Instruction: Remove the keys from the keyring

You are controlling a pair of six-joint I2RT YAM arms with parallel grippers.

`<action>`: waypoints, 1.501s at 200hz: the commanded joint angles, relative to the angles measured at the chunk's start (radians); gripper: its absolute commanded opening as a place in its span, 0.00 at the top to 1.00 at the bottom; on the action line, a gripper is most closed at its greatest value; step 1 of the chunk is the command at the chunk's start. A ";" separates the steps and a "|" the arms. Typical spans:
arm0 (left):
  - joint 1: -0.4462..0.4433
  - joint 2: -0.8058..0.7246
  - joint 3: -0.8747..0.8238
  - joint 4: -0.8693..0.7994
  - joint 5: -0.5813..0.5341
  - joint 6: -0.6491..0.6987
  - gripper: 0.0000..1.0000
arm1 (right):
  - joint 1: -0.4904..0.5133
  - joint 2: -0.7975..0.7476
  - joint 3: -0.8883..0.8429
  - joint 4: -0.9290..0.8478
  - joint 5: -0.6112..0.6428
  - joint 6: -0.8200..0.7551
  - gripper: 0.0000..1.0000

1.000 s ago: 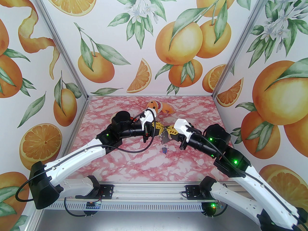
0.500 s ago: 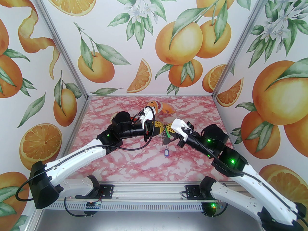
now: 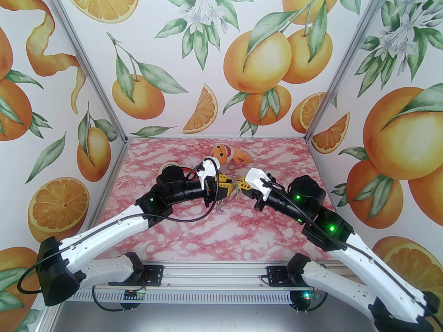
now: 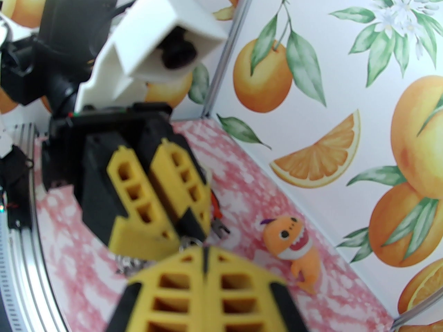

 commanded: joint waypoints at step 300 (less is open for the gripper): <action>0.010 0.038 0.031 -0.029 0.084 0.304 0.70 | -0.054 0.012 -0.013 0.076 -0.121 0.126 1.00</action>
